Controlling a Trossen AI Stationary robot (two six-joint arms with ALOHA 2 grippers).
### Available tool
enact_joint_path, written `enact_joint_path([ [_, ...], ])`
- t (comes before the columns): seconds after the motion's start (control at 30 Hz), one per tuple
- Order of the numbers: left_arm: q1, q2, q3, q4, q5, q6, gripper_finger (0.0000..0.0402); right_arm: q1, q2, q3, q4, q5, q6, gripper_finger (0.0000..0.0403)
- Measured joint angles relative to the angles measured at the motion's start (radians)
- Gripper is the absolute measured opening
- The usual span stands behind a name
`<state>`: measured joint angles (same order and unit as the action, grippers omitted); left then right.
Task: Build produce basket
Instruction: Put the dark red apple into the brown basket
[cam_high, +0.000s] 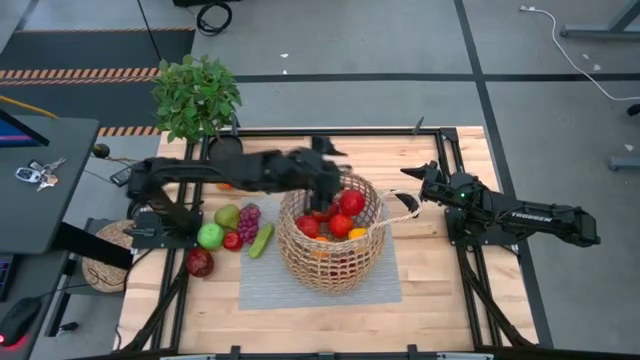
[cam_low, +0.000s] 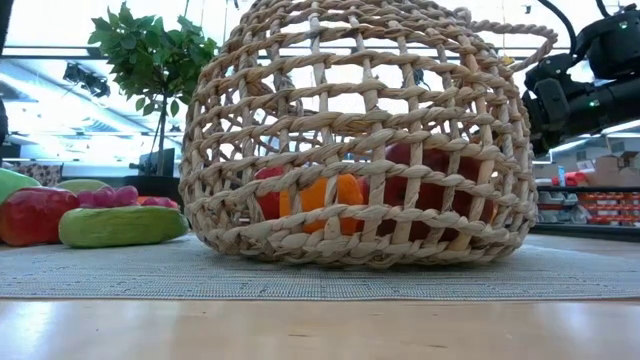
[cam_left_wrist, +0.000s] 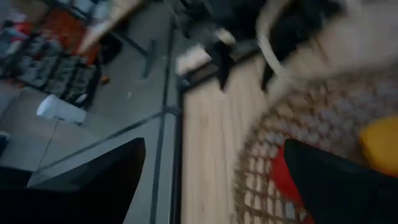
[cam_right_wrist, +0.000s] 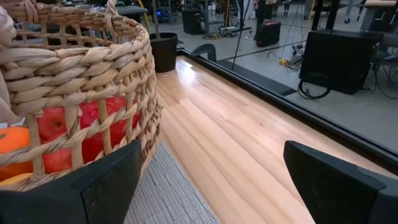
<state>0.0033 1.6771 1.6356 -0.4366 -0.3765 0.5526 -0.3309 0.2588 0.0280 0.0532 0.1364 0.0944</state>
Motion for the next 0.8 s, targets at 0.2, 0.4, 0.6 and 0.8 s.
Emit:
enact_joint_path([
  [0.2,-0.031,-0.160,0.000,-0.087,-0.005,-0.163,0.0387,0.000,0.000,0.000,-0.003,-0.011,0.000,0.0394],
  [0.4,-0.156,-0.313,-0.120,-0.161,-0.197,-0.317,0.0387,0.000,0.000,0.000,-0.003,-0.041,0.000,0.0394],
  [0.6,-0.346,-0.489,-0.307,-0.165,-0.420,-0.566,0.0387,0.001,0.000,0.000,0.006,-0.058,0.007,0.0394],
  [0.8,-0.517,-0.585,-0.400,-0.280,-0.400,-0.931,0.0387,0.002,0.001,0.000,0.017,-0.061,0.032,0.0394],
])
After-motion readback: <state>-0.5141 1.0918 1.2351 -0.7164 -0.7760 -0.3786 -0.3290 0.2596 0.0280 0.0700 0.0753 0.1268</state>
